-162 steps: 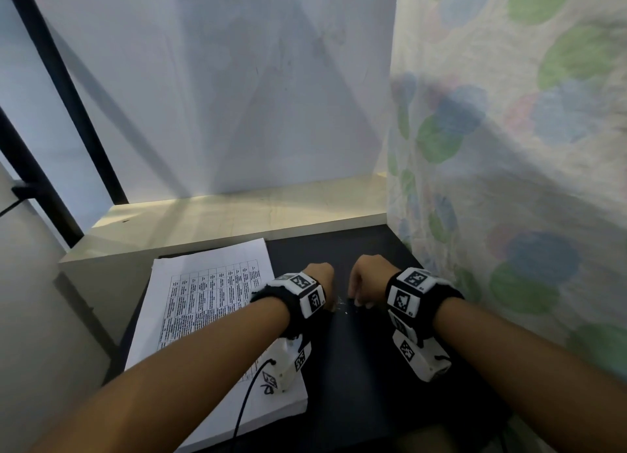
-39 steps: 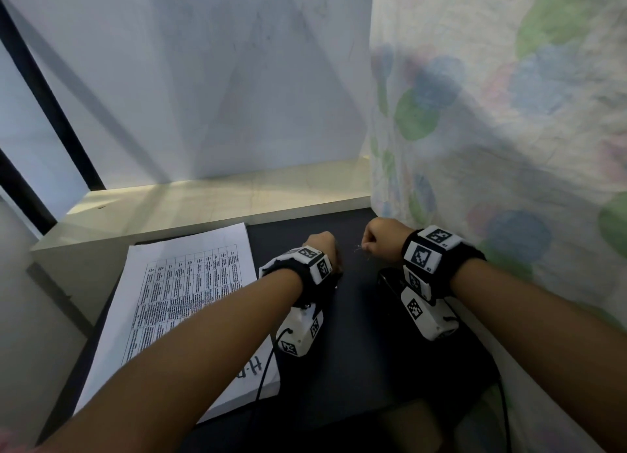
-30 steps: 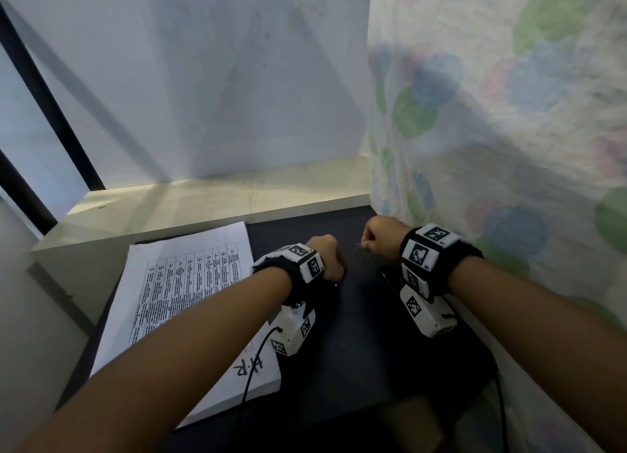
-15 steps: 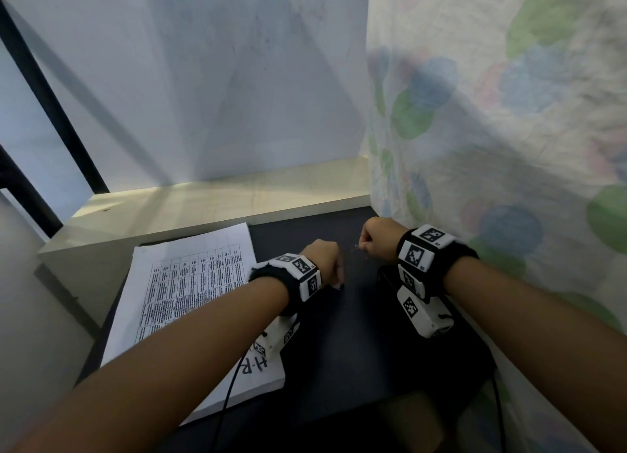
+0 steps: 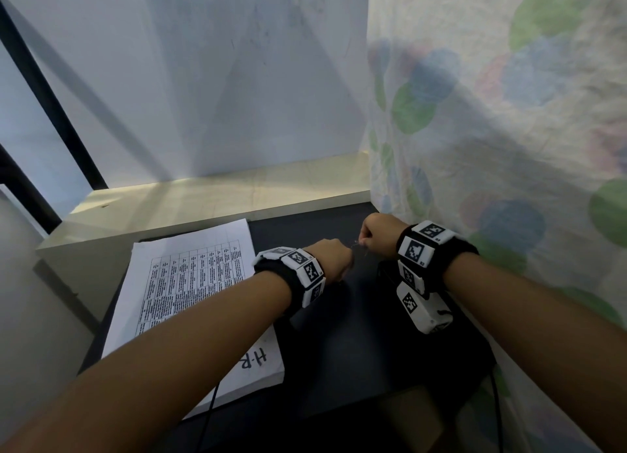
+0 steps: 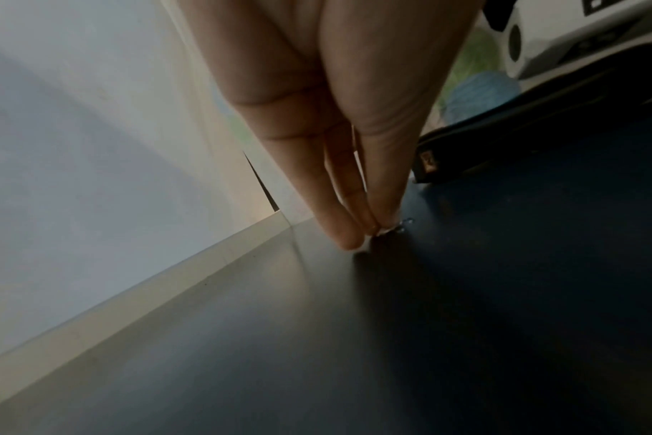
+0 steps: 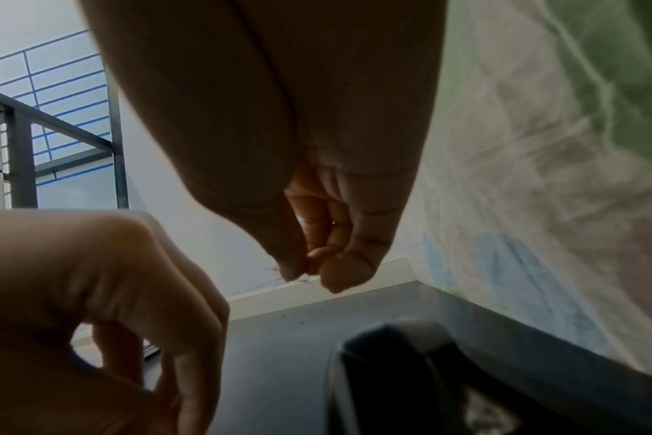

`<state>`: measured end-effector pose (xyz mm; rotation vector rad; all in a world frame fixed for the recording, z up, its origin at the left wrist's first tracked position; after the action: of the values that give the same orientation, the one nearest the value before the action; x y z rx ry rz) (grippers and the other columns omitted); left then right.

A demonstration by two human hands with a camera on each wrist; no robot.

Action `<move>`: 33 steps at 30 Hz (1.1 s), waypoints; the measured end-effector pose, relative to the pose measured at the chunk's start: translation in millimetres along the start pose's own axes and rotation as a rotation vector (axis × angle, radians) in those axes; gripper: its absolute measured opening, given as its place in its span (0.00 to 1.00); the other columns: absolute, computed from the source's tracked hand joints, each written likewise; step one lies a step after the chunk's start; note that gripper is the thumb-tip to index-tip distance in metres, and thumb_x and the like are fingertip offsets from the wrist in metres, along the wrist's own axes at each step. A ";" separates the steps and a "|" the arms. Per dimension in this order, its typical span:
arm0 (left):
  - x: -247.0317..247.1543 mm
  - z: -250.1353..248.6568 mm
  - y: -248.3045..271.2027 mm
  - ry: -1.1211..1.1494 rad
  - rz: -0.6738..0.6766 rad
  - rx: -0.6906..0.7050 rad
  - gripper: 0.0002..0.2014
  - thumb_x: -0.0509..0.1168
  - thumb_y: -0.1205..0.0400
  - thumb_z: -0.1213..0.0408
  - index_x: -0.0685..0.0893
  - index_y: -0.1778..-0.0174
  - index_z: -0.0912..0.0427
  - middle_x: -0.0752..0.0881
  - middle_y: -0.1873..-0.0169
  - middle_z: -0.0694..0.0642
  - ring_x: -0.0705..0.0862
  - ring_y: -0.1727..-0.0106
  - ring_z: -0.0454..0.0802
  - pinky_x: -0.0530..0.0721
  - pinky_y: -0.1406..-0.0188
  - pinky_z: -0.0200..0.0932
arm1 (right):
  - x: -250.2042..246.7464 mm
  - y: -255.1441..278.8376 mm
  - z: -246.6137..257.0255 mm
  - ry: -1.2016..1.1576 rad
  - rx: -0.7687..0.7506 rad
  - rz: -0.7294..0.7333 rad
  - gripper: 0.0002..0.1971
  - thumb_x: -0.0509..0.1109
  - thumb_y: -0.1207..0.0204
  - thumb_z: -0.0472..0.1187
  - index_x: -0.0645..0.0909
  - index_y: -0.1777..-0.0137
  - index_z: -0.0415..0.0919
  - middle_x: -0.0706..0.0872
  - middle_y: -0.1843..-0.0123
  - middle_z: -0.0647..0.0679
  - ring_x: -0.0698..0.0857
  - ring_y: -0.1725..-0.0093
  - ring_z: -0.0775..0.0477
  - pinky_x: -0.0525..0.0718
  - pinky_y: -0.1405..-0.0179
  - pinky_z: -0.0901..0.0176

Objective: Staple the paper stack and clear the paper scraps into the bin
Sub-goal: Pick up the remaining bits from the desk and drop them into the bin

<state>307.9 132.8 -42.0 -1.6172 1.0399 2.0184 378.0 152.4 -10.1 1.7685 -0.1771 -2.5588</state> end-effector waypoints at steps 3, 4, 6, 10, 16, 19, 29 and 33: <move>0.0 -5.1 -0.3 -0.110 0.013 0.017 0.13 0.58 0.18 0.72 0.83 0.42 0.68 0.84 0.41 0.68 0.84 0.41 0.67 0.82 0.45 0.52 | -3.0 -1.4 -5.2 -0.010 0.025 -0.008 0.14 0.62 0.19 0.35 0.85 0.44 0.28 0.87 0.39 0.36 0.85 0.38 0.38 0.81 0.38 0.51; 1.5 -6.4 -1.1 -0.143 0.019 0.029 0.13 0.57 0.17 0.72 0.82 0.42 0.69 0.84 0.41 0.68 0.84 0.41 0.67 0.82 0.44 0.52 | -3.9 -2.0 -7.0 -0.011 0.034 -0.011 0.14 0.62 0.19 0.36 0.84 0.43 0.28 0.87 0.39 0.35 0.85 0.38 0.37 0.81 0.37 0.50; 7.1 -7.4 -3.8 -0.187 0.034 0.054 0.13 0.57 0.17 0.72 0.81 0.41 0.71 0.83 0.39 0.68 0.84 0.40 0.66 0.82 0.43 0.52 | -4.4 -3.1 -9.4 -0.017 0.042 -0.014 0.14 0.62 0.19 0.36 0.83 0.42 0.27 0.86 0.38 0.34 0.84 0.38 0.37 0.81 0.35 0.48; 15.8 -4.2 -9.5 -0.165 0.042 0.059 0.16 0.55 0.15 0.70 0.77 0.33 0.68 0.79 0.33 0.66 0.81 0.34 0.63 0.81 0.36 0.53 | -1.7 -3.9 -9.6 -0.013 0.038 -0.008 0.14 0.62 0.20 0.36 0.83 0.42 0.28 0.86 0.38 0.35 0.84 0.37 0.37 0.81 0.35 0.48; 10.4 18.2 -8.1 0.046 -0.013 -0.064 0.16 0.60 0.16 0.65 0.77 0.35 0.71 0.79 0.33 0.67 0.79 0.32 0.63 0.77 0.33 0.50 | -2.7 -4.0 -8.1 -0.019 0.040 0.005 0.14 0.63 0.20 0.36 0.84 0.42 0.28 0.87 0.39 0.36 0.84 0.38 0.38 0.81 0.36 0.49; 5.1 36.4 -1.1 0.181 -0.050 -0.152 0.17 0.57 0.14 0.65 0.77 0.34 0.72 0.79 0.32 0.68 0.78 0.31 0.63 0.75 0.33 0.50 | -7.2 -3.1 -9.7 -0.026 0.041 0.004 0.14 0.63 0.20 0.36 0.84 0.42 0.28 0.87 0.39 0.37 0.84 0.37 0.39 0.80 0.37 0.51; 5.6 22.7 3.6 0.248 -0.032 -0.052 0.11 0.61 0.20 0.72 0.87 0.46 0.64 0.87 0.42 0.62 0.85 0.40 0.60 0.82 0.35 0.51 | -6.7 -2.0 -5.7 -0.025 0.016 -0.004 0.13 0.64 0.20 0.35 0.86 0.44 0.28 0.88 0.39 0.37 0.85 0.38 0.39 0.81 0.37 0.50; -1.5 20.5 4.7 0.231 -0.072 0.023 0.10 0.66 0.24 0.74 0.90 0.51 0.63 0.91 0.48 0.59 0.88 0.44 0.57 0.84 0.38 0.49 | -6.2 -2.4 -5.5 -0.026 0.020 0.002 0.14 0.63 0.20 0.36 0.86 0.43 0.29 0.87 0.39 0.37 0.85 0.37 0.39 0.81 0.36 0.50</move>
<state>291.2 144.8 -37.5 -1.8810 1.0617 1.7988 385.4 154.9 -6.6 1.7414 -0.2053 -2.5892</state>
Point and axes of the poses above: each hand's wrist, its own y-axis away from the middle knuckle, its own x-axis out of the palm, z = x × y, the point moved 9 cm from there along -y, towards the middle knuckle
